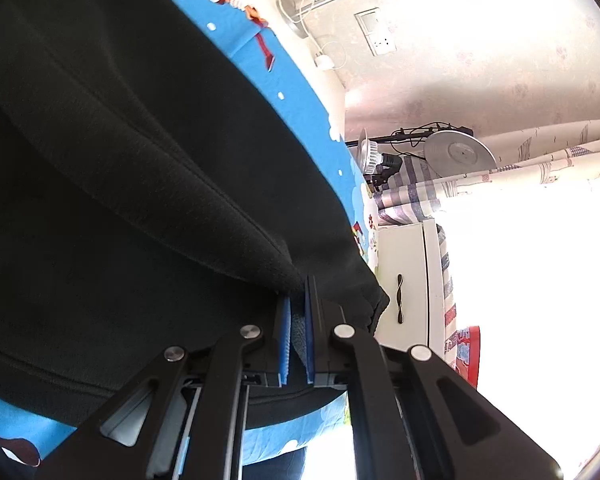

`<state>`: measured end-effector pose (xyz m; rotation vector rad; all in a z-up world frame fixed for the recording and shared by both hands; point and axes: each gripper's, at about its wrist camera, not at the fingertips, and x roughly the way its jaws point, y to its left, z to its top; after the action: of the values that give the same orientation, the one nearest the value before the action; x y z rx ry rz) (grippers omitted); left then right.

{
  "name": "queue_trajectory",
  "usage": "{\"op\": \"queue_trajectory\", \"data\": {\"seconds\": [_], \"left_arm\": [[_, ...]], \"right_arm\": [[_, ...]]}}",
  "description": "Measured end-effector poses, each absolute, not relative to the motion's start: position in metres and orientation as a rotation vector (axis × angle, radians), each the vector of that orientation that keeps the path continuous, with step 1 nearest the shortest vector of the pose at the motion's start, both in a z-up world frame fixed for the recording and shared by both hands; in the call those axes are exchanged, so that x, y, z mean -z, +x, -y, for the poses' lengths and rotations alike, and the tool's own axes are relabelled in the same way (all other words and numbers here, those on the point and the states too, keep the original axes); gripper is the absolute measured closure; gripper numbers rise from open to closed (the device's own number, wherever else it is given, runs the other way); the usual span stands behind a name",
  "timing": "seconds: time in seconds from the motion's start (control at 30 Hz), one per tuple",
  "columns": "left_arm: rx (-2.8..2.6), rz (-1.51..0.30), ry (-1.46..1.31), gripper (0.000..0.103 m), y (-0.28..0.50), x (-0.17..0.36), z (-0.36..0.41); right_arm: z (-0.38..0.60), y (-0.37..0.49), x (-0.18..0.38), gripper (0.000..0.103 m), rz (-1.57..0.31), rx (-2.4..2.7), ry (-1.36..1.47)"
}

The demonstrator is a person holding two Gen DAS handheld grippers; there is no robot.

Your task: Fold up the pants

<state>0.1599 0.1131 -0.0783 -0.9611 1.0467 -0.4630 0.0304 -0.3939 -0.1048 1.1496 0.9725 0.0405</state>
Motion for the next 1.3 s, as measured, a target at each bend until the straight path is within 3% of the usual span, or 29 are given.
{"op": "queue_trajectory", "data": {"seconds": [0.37,0.47,0.87,1.3], "left_arm": [[0.465,-1.040,-0.960,0.098,0.158,0.072,-0.108],[0.463,-1.037,-0.959,0.098,0.157,0.071,-0.108],[0.471,-1.034,-0.963,0.098,0.162,0.067,-0.108],[0.477,-1.018,-0.946,0.098,0.167,0.055,-0.114]], "right_arm": [[0.379,0.046,0.114,0.041,-0.947,0.000,1.176],[0.378,0.046,0.103,0.049,-0.915,0.001,1.138],[0.385,0.043,0.095,0.048,-0.971,-0.031,1.143],[0.330,0.053,0.118,0.048,-1.076,-0.180,1.189]]}}
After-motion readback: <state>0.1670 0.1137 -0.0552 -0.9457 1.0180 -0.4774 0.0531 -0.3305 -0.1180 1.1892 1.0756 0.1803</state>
